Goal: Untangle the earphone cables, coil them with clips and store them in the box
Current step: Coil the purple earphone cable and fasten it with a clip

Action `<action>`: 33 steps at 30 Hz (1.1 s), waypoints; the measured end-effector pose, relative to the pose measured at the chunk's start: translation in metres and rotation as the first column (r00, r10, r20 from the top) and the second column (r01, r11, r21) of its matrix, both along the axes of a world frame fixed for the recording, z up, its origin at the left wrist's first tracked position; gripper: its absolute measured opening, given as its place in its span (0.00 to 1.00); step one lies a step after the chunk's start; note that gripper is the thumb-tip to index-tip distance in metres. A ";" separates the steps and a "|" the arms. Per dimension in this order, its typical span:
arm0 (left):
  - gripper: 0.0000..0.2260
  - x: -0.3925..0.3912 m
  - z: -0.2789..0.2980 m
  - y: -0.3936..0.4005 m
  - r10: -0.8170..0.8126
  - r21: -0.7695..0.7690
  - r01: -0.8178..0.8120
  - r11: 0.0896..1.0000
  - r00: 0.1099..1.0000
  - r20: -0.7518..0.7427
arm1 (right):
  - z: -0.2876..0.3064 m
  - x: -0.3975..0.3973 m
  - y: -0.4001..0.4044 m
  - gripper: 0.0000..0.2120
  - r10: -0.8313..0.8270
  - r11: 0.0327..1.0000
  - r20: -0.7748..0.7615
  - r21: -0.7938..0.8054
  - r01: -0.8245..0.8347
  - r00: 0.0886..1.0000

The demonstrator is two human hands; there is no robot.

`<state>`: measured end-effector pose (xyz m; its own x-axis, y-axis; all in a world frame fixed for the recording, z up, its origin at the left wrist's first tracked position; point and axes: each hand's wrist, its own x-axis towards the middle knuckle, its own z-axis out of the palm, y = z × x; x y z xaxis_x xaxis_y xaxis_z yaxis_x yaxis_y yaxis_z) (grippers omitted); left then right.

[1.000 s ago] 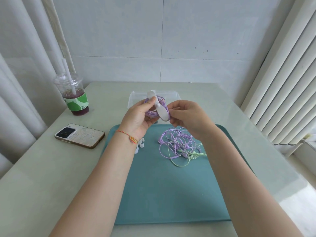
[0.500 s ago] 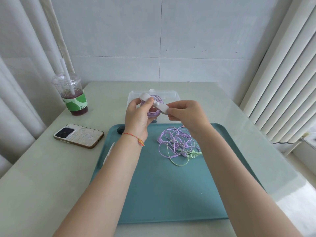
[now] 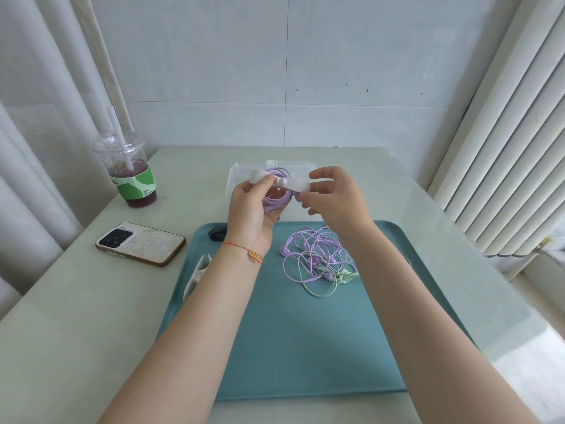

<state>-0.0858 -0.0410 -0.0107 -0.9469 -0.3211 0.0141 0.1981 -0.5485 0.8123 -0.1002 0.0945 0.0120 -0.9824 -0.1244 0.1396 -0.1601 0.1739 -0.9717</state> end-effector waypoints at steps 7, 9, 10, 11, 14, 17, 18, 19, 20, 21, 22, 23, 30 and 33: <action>0.09 0.009 0.004 0.008 -0.153 0.244 0.152 0.958 0.988 -0.015 | -0.003 0.012 -0.013 0.12 -0.020 0.977 -0.012 -0.210 0.017 1.000; 0.08 0.011 0.006 0.006 -0.138 0.215 0.138 0.967 0.990 -0.015 | -0.002 0.014 -0.013 0.12 -0.036 0.976 -0.017 -0.214 0.031 0.999; 0.08 0.012 0.006 0.004 -0.125 0.209 0.125 0.970 0.992 -0.015 | -0.001 0.014 -0.010 0.13 -0.042 0.980 -0.028 -0.194 0.036 0.999; 0.07 0.013 0.005 0.001 -0.114 0.196 0.117 0.974 0.993 -0.024 | 0.001 0.015 -0.006 0.15 -0.037 0.989 -0.057 -0.149 0.028 0.998; 0.06 0.019 0.001 -0.007 -0.113 0.082 0.116 0.990 0.993 -0.042 | 0.005 0.014 0.004 0.19 0.041 0.984 -0.226 0.177 0.000 0.973; 0.06 0.024 -0.002 -0.008 -0.134 0.000 0.134 0.991 0.991 -0.028 | 0.011 0.011 0.007 0.13 0.132 0.921 -0.343 0.389 0.013 0.930; 0.05 0.025 -0.001 -0.008 -0.131 -0.023 0.130 0.991 0.991 -0.027 | 0.013 0.010 0.008 0.10 0.157 0.901 -0.363 0.433 0.017 0.919; 0.04 0.027 0.001 -0.008 -0.120 -0.048 0.119 0.992 0.992 -0.026 | 0.015 0.009 0.007 0.07 0.183 0.873 -0.373 0.487 0.024 0.909; 0.04 0.028 0.001 -0.007 -0.105 -0.068 0.103 0.992 0.994 -0.029 | 0.017 0.009 0.006 0.05 0.209 0.840 -0.381 0.541 0.034 0.901; 0.04 0.029 0.004 -0.007 -0.088 -0.081 0.085 0.993 0.995 -0.040 | 0.021 0.009 0.005 0.05 0.235 0.810 -0.393 0.585 0.044 0.889; 0.04 0.029 0.005 -0.006 -0.073 -0.082 0.069 0.994 0.996 -0.045 | 0.022 0.009 0.004 0.05 0.253 0.792 -0.400 0.609 0.050 0.881; 0.03 0.030 0.008 -0.006 -0.057 -0.078 0.053 0.996 0.997 -0.050 | 0.025 0.011 0.002 0.07 0.267 0.785 -0.413 0.618 0.052 0.871; 0.14 0.034 0.027 -0.007 -0.026 0.095 0.026 0.995 1.000 0.002 | 0.040 0.016 -0.010 0.09 0.257 0.704 -0.529 0.675 0.218 0.809; 0.12 0.035 0.028 -0.005 -0.029 0.112 0.027 0.993 0.999 0.019 | 0.040 0.016 -0.012 0.08 0.247 0.710 -0.565 0.658 0.250 0.788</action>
<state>-0.0509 -0.0462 0.0173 -0.9554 -0.2927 -0.0399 0.1651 -0.6410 0.7496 -0.0839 0.0829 0.0525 -0.7260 -0.4228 0.5423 -0.6302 0.7247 -0.2787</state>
